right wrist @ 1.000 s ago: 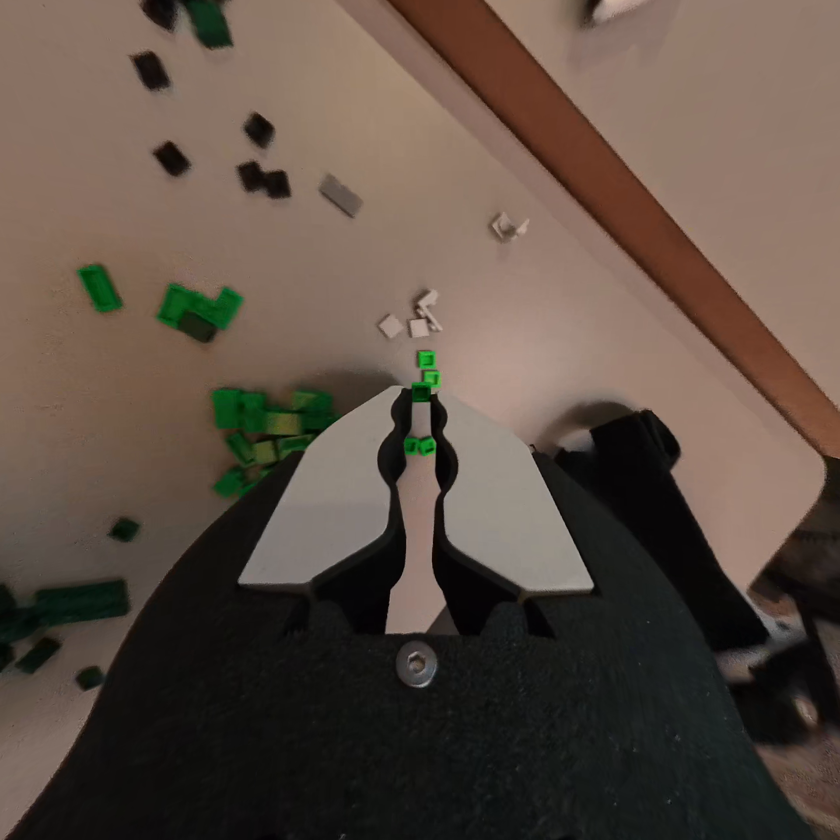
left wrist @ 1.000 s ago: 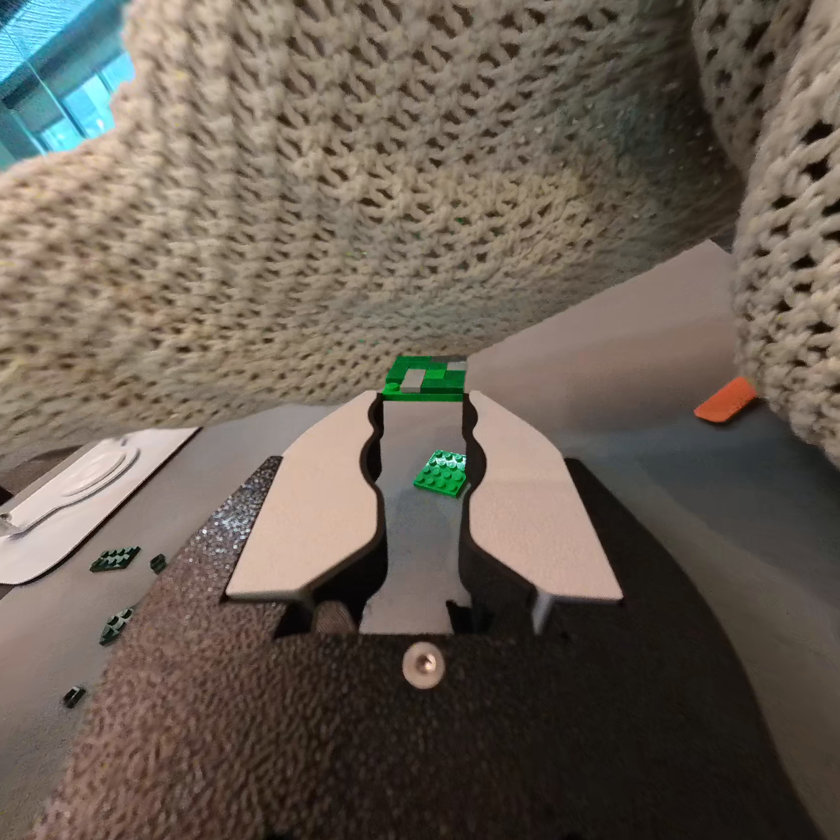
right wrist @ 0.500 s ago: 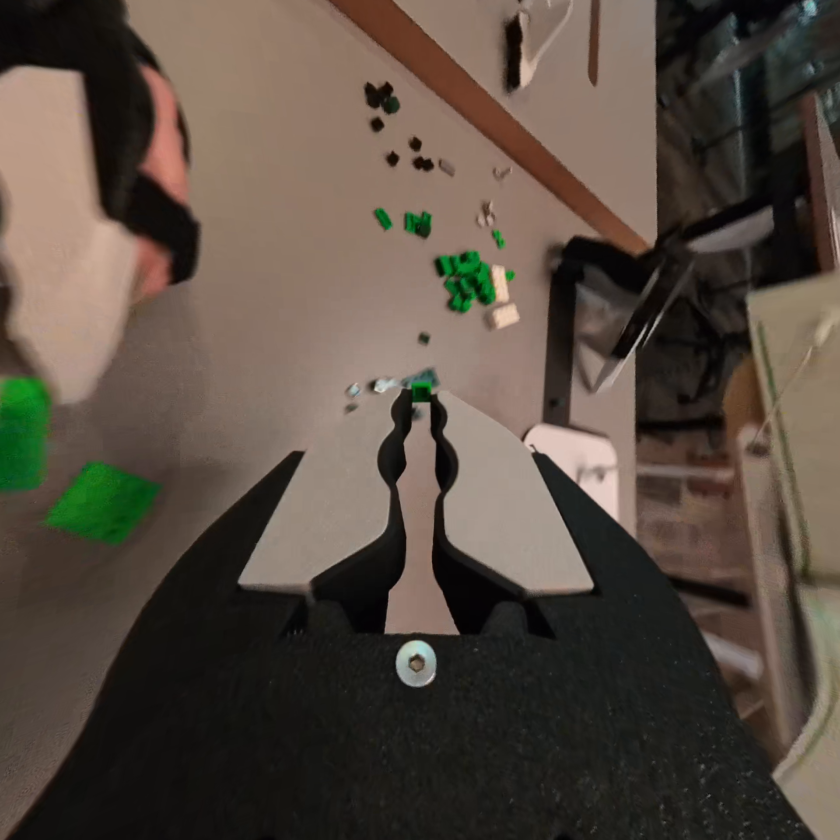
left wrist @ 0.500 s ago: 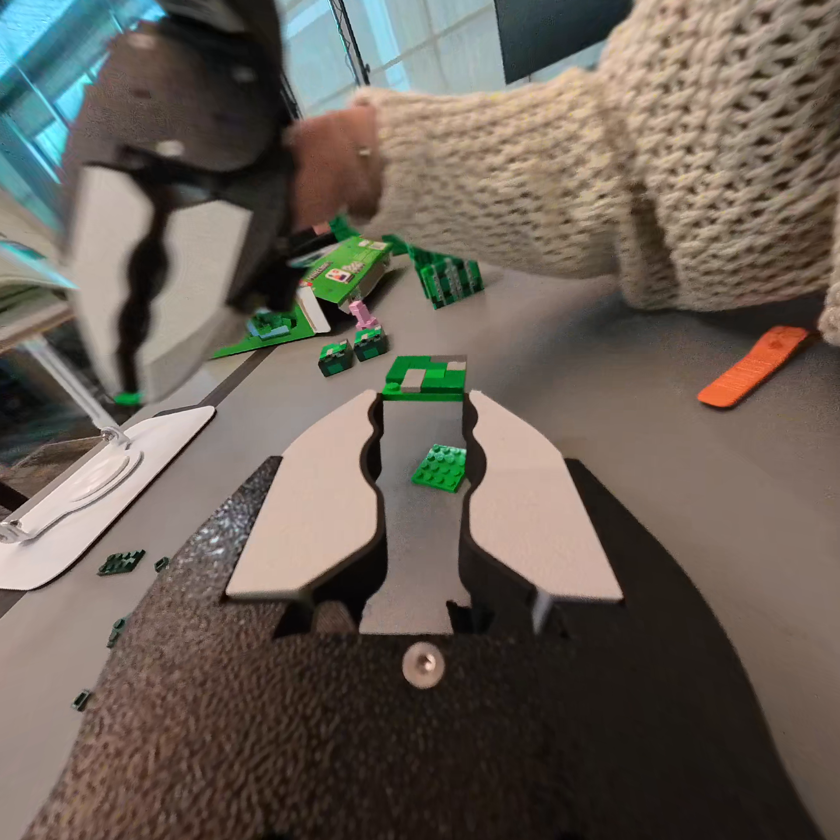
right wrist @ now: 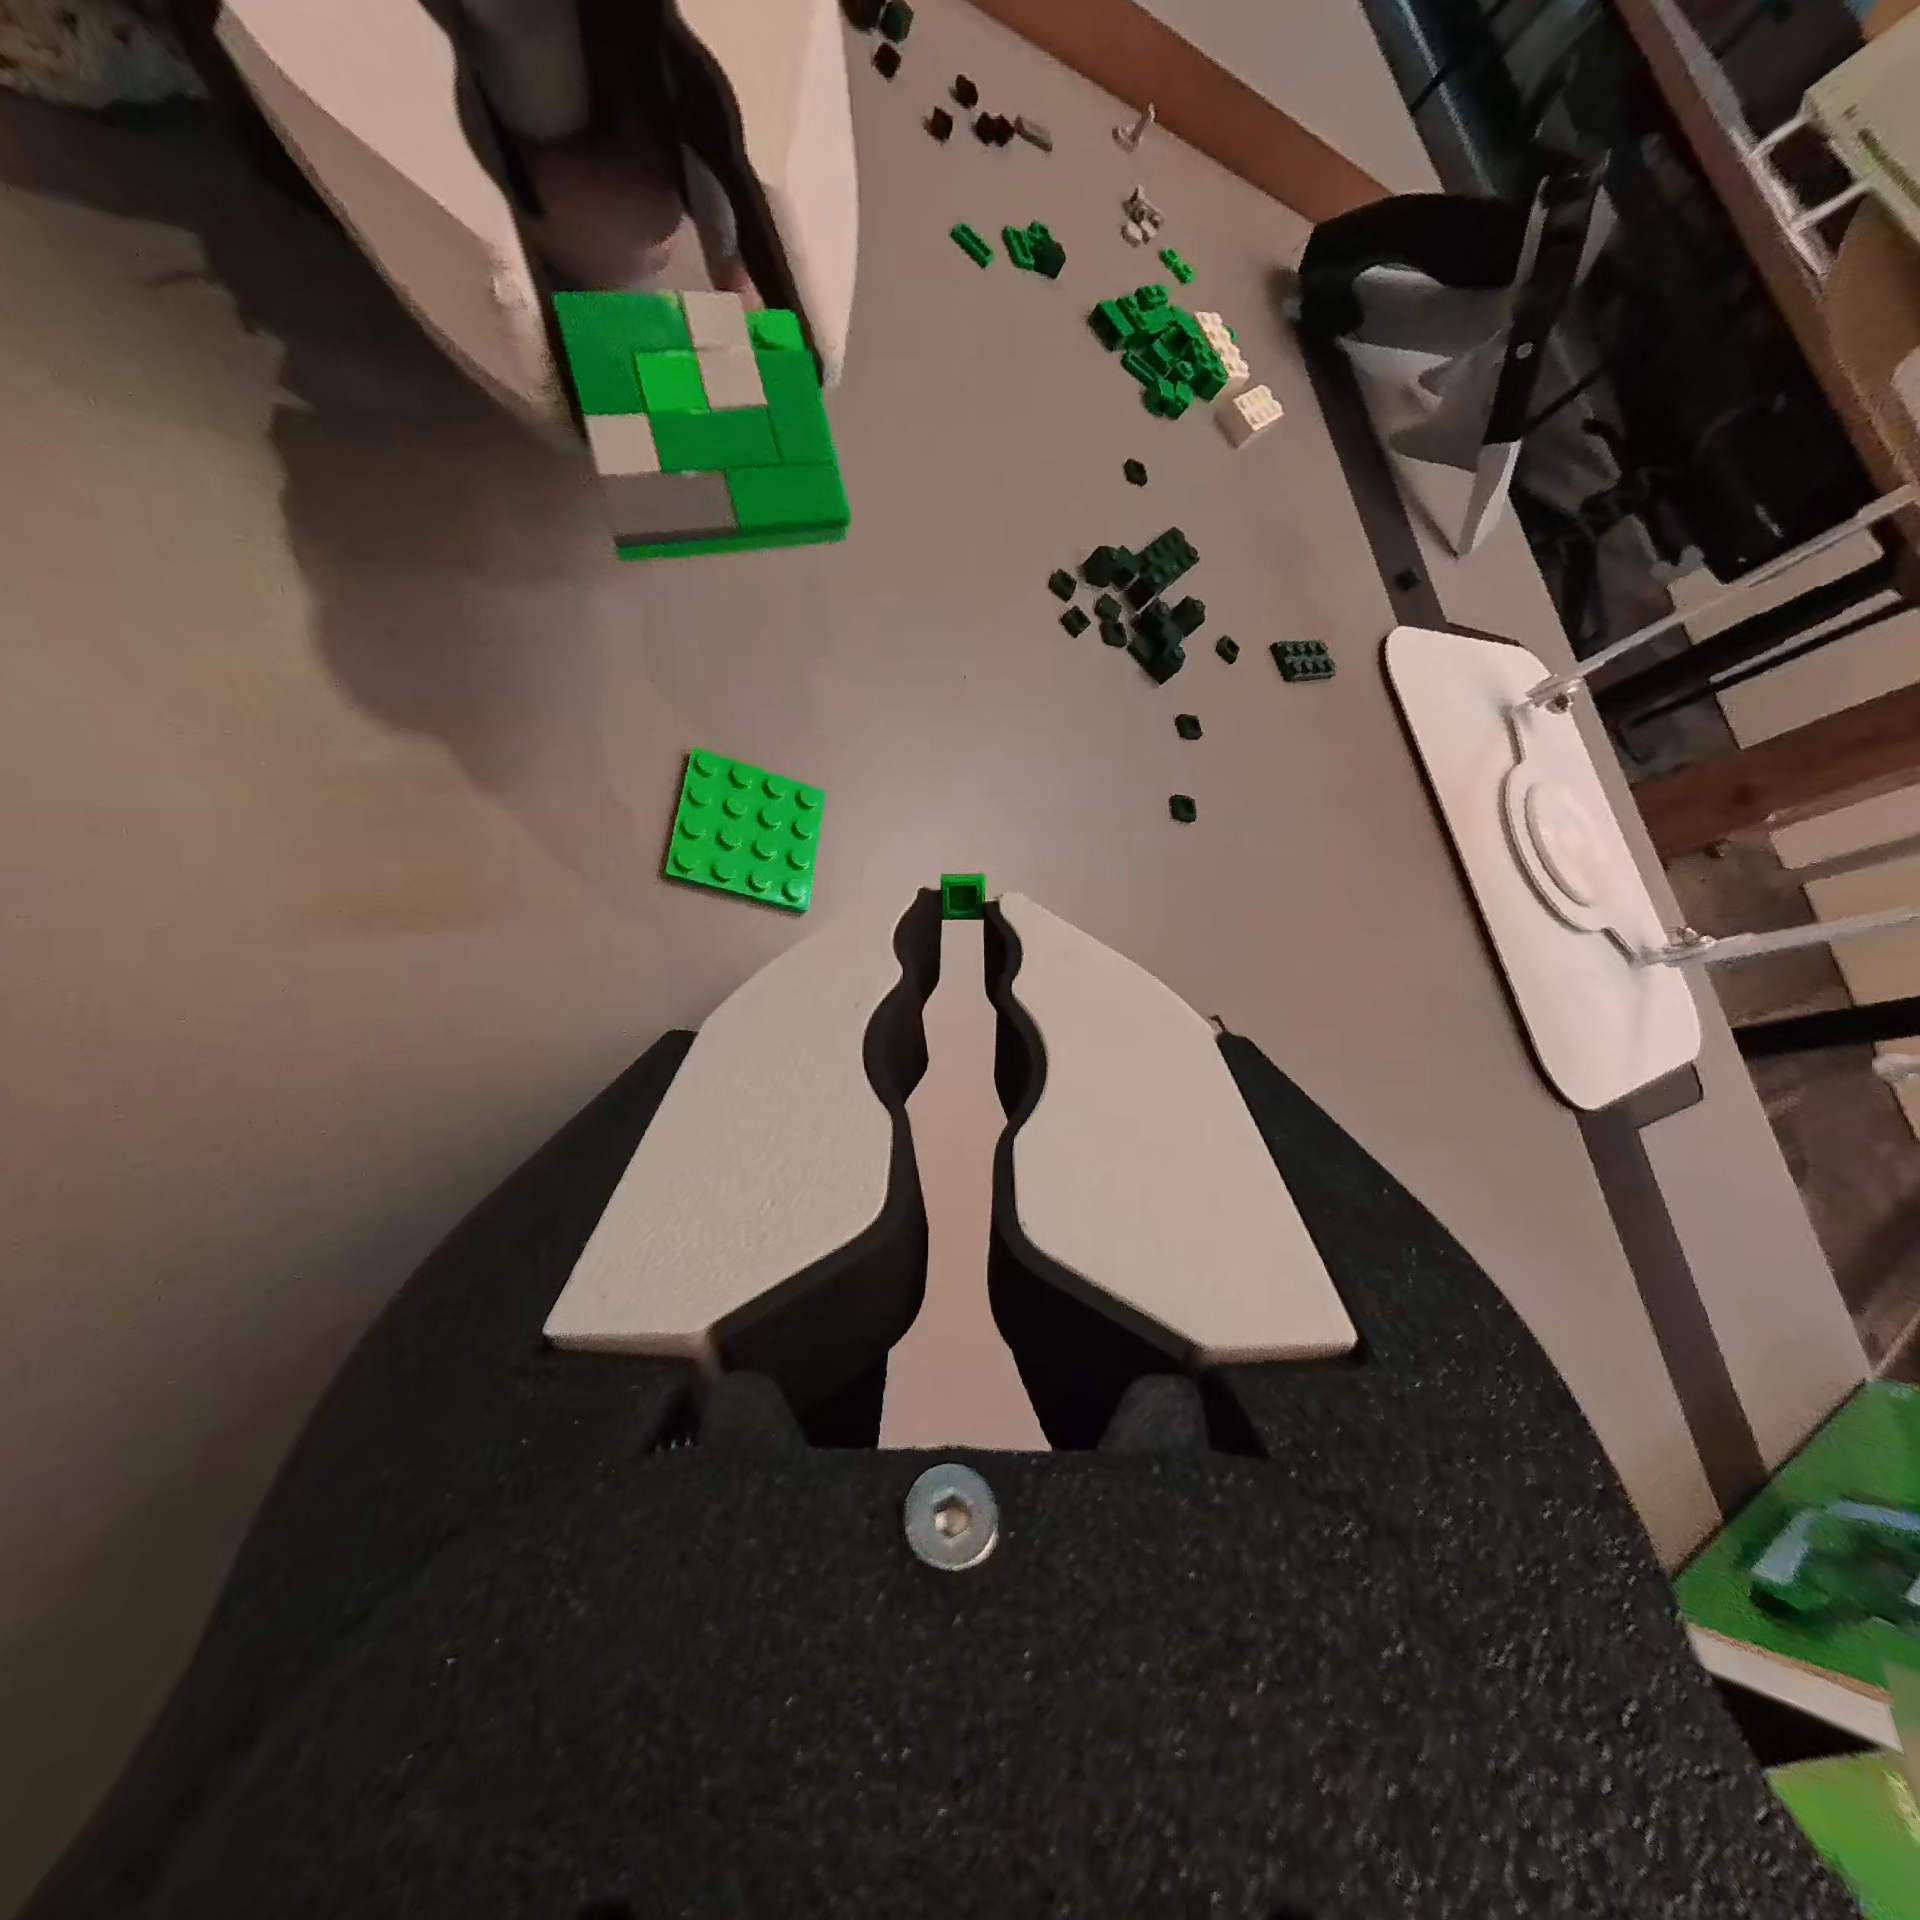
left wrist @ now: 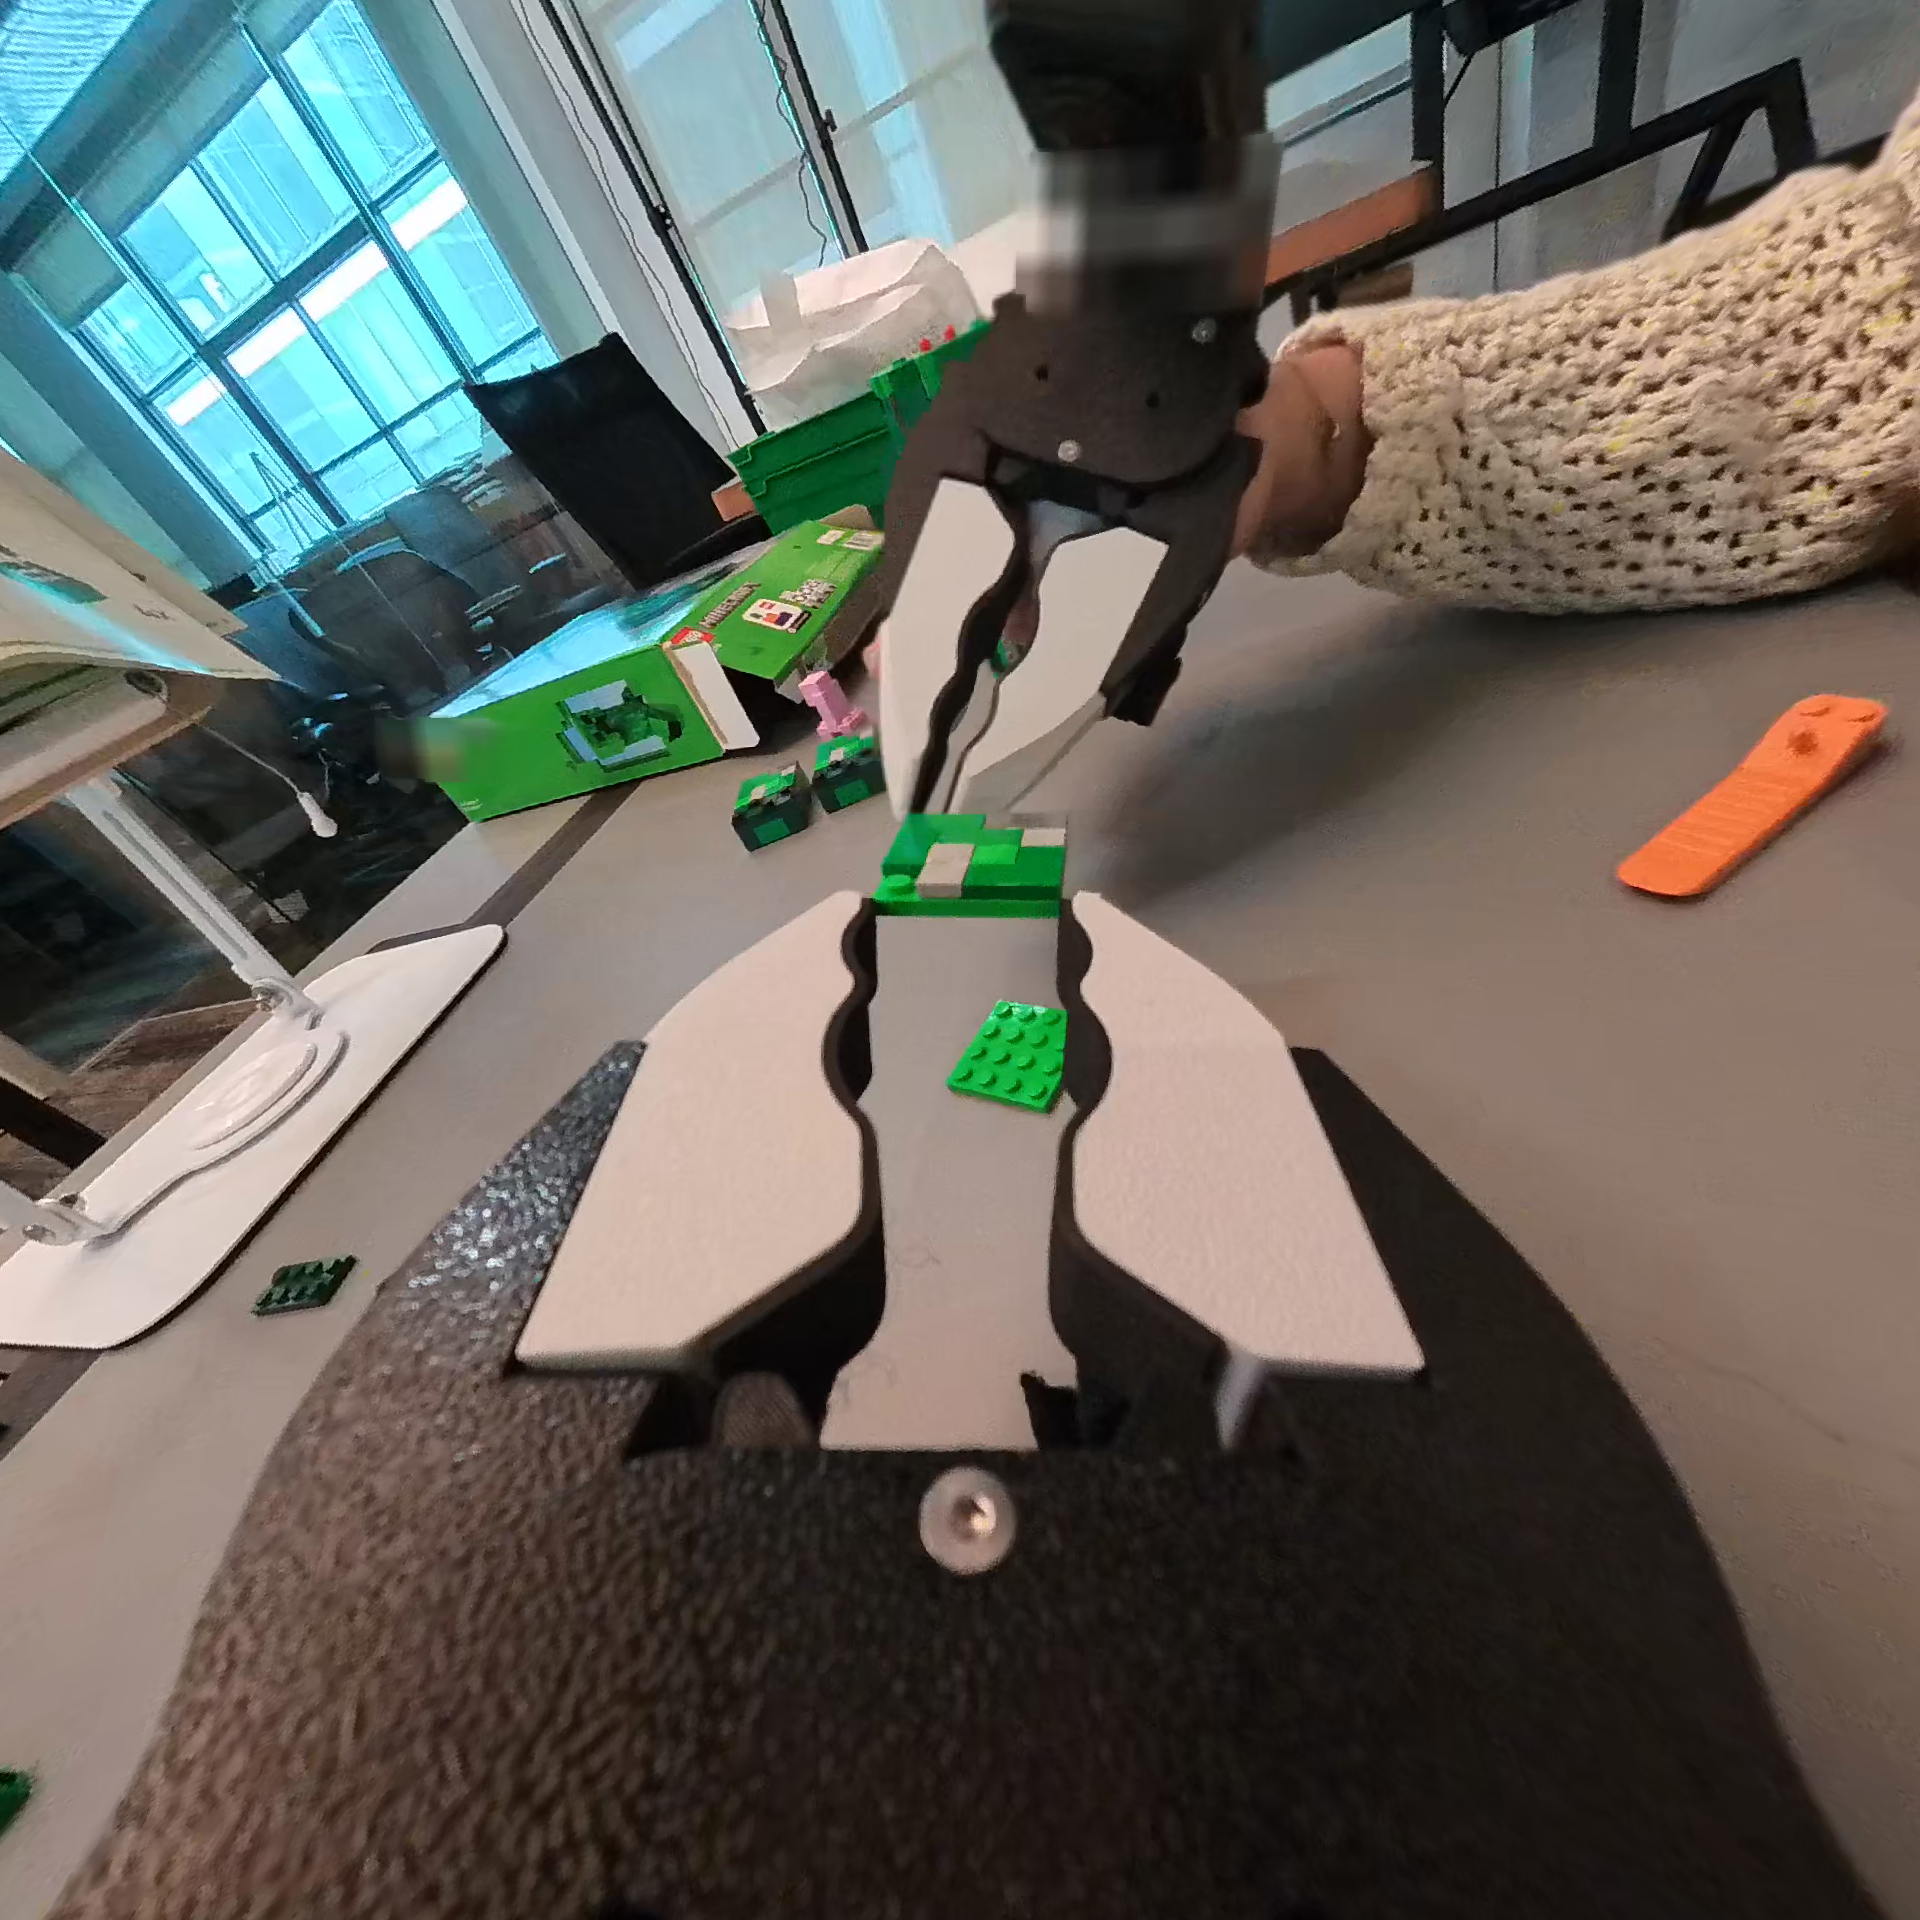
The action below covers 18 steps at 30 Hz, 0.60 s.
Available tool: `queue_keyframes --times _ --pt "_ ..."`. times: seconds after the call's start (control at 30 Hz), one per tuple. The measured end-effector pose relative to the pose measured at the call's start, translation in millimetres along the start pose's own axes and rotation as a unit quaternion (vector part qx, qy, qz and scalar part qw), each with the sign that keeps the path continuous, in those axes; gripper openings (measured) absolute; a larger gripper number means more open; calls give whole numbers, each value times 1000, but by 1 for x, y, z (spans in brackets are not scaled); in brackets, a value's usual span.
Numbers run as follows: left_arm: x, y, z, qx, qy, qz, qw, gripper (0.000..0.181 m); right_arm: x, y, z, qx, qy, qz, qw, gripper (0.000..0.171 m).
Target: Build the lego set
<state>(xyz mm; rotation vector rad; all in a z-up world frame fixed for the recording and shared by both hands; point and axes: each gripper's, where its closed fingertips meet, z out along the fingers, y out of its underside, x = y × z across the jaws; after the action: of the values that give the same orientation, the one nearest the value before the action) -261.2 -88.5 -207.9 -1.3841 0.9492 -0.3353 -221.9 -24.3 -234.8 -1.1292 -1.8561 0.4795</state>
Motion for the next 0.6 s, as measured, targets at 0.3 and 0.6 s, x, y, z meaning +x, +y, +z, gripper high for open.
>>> queue_keyframes --times 0.3,0.6 --pt "-1 0 0 1 -3 -3 1000 34 -21 -12 3 50 -46 -13 998 7" --pt "1 3 2 -11 -6 16 1000 34 -44 -44 -2 86 -77 -50 992 7"
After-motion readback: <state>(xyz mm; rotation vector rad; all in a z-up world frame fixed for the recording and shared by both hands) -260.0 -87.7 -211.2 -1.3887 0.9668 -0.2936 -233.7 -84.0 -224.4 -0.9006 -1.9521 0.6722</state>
